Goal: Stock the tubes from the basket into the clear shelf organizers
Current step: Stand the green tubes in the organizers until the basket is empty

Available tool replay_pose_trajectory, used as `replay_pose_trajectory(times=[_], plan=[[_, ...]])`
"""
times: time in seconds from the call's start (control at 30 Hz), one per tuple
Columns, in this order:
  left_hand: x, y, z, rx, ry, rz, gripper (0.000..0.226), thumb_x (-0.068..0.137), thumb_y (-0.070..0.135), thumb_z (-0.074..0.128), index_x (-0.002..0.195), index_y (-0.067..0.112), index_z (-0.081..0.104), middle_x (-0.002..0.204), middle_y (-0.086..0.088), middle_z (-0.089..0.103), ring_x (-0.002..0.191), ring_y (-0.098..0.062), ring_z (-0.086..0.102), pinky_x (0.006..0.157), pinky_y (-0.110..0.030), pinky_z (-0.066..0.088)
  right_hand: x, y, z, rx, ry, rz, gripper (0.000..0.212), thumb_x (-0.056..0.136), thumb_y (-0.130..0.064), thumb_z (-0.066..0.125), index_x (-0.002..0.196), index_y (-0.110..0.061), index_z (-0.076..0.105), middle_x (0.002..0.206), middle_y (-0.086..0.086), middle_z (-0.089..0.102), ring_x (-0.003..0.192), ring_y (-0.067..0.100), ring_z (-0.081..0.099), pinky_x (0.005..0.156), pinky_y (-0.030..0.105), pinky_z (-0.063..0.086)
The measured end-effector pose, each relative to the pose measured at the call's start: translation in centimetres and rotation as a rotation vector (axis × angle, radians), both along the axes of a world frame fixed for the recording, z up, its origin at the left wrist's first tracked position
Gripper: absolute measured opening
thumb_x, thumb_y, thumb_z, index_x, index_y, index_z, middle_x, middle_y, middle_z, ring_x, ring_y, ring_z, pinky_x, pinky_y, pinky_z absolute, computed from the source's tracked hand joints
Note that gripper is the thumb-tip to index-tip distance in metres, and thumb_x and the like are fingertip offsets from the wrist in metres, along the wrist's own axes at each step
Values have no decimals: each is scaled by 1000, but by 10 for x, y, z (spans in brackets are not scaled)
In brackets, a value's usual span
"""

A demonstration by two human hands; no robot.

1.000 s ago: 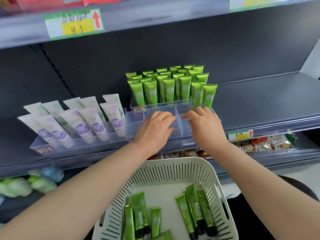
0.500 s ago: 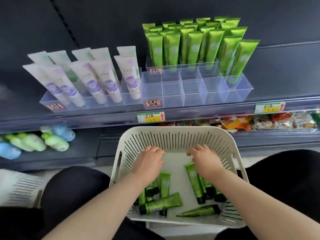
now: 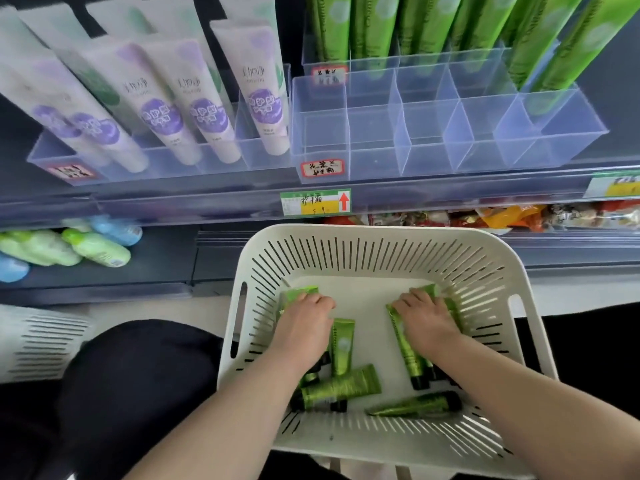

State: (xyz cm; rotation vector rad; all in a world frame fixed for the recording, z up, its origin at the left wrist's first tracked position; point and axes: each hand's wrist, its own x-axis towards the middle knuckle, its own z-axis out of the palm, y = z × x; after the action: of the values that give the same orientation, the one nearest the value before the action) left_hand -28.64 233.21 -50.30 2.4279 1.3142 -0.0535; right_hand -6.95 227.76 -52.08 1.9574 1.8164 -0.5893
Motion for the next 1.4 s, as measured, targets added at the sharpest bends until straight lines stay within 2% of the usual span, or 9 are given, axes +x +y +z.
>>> replay_pose_trajectory(times=[0.13,0.23,0.33,0.53,0.7,0.93,1.13,1.27,1.4], plan=[[3,-1,0,-11,-12,-12,32,97,25,51,128,19,56,128,3,57,120,-15,46,104,-29,38,1,8,1,22,-4,6,58,86,-10,51,141,-21,33,143,5,38,138,24,23,112,46,18],[6,-1,3,-24,13,-22,30,97,22,51,126,18,57,124,1,59,117,-17,49,102,-31,42,-3,15,6,29,4,12,59,81,-10,58,136,-18,39,130,4,46,123,24,40,105,42,34],[9,-3,7,-89,76,-37,26,95,11,51,120,15,56,110,-2,64,98,-19,59,82,-38,52,-8,12,9,17,190,-157,54,81,-6,61,131,-16,47,121,6,48,105,23,55,87,35,51],[19,-17,10,-240,120,-140,17,89,7,56,104,13,64,100,-6,67,91,-26,64,76,-39,53,0,0,30,74,358,-264,27,89,-30,60,114,-21,61,103,0,64,88,16,57,69,27,47],[46,-31,14,-396,340,-269,19,83,20,65,102,20,63,107,-5,64,97,-27,60,67,-29,45,4,-5,60,308,435,-264,11,90,-22,55,100,-21,59,97,-1,60,83,18,56,66,29,44],[67,-42,0,-359,707,-429,78,66,38,84,128,10,46,120,-7,53,106,-28,58,65,-32,45,17,-26,69,354,503,-284,19,92,-16,53,108,-21,63,102,0,61,89,21,58,75,37,51],[58,-42,-6,-330,535,-282,47,75,16,61,119,11,44,100,-7,59,90,-30,62,57,-31,41,14,-26,68,366,488,-269,19,92,-19,53,108,-26,61,102,-5,58,89,20,58,72,40,53],[58,-37,-5,-305,470,-208,40,82,10,53,122,14,47,106,-9,62,94,-30,62,58,-32,44,11,-24,69,375,492,-251,19,93,-19,52,110,-24,60,103,-4,57,87,20,58,71,40,53],[48,-29,0,-355,162,19,7,89,22,53,94,19,50,93,-4,62,91,-28,62,62,-31,45,10,-24,73,411,478,-251,19,94,-19,51,110,-23,60,106,-3,58,90,19,58,72,39,53]])
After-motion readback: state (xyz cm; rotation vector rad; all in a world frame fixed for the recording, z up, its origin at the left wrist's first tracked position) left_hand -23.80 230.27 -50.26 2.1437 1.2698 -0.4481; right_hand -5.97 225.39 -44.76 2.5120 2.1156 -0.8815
